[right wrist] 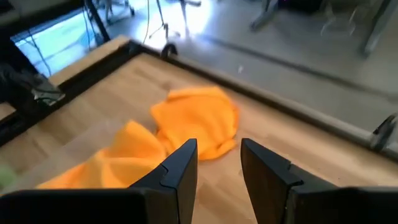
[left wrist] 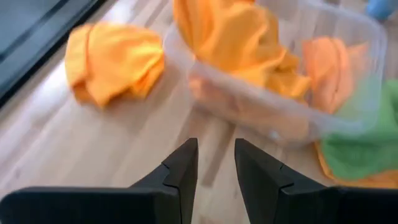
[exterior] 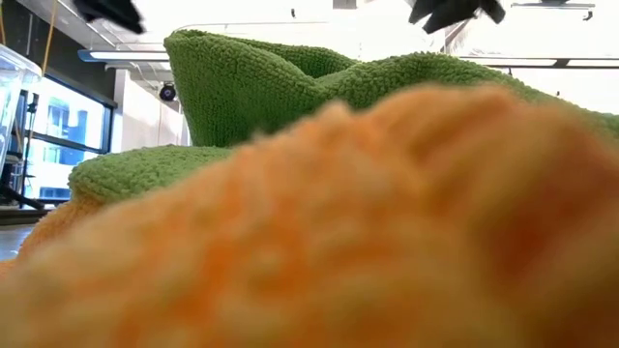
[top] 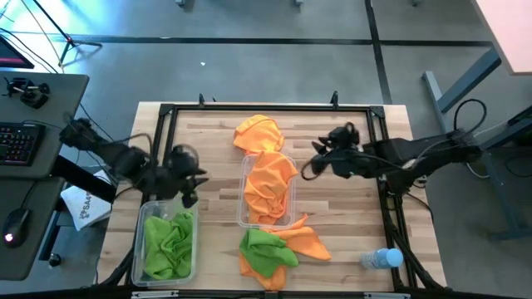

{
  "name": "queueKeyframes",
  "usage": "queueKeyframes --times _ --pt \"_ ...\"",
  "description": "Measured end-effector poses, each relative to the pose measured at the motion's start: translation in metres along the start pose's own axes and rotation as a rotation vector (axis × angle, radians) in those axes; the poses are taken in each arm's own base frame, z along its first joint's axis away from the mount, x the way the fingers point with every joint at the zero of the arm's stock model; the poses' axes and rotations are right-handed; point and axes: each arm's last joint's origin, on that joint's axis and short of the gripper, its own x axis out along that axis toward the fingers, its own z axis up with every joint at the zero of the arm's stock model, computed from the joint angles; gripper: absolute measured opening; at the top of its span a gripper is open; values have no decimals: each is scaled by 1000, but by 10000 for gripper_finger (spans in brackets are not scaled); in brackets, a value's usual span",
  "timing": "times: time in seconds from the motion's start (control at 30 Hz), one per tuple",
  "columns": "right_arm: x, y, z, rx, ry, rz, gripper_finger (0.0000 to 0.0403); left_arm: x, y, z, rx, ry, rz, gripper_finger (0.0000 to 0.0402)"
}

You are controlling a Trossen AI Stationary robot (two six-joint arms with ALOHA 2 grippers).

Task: Sort microfiber towel by color & place in baskets
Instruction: Put the yellow microfiber towel into the right transparent bin

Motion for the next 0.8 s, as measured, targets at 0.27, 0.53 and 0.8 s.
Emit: queueKeyframes --times 0.27,0.53,0.8 --pt "53 8 12 25 72 62 119 32 22 40 82 -130 -38 94" --pt "115 -12 38 -4 165 151 119 56 55 49 -19 -154 33 94" --pt "177 -21 76 -180 227 192 119 66 72 48 -136 -145 79 94"
